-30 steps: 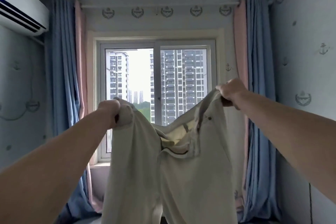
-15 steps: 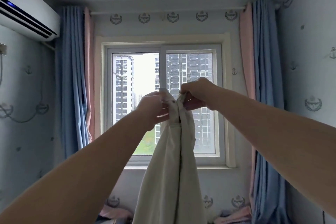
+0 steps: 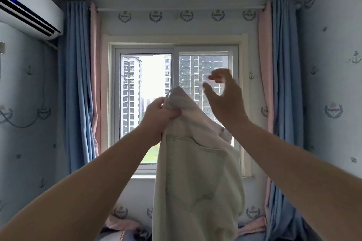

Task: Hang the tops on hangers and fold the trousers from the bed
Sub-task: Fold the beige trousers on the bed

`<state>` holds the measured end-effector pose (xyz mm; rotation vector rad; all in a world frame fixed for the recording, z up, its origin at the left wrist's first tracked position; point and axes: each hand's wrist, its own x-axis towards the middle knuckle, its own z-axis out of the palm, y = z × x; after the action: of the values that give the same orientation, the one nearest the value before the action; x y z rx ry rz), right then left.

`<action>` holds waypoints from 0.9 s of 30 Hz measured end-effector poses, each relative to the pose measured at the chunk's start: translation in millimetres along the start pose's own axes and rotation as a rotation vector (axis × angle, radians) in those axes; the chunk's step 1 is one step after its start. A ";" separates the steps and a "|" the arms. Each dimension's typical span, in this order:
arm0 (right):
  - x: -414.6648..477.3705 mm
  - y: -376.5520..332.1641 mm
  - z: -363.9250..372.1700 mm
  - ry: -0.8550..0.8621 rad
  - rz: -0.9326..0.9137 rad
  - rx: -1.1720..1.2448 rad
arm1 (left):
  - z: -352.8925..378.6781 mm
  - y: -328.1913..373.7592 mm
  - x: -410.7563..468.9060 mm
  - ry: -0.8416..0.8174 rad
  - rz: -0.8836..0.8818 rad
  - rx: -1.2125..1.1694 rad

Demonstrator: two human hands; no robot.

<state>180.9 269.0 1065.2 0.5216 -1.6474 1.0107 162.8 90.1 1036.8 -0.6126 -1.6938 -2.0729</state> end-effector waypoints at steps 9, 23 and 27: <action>-93.4 65.2 -13.2 -0.726 1.104 0.772 | -54.2 19.9 3.6 -0.133 -0.050 -0.130; 6.9 -21.8 6.7 -0.299 0.522 -0.010 | -126.5 44.5 1.9 0.040 0.055 0.245; 19.0 -60.3 -2.3 -0.230 0.451 -0.019 | -123.8 78.0 -15.0 0.225 0.270 0.453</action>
<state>222.1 241.1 1104.4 0.2619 -2.0325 1.2957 207.9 -45.9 1070.2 -0.4149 -1.7540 -1.4474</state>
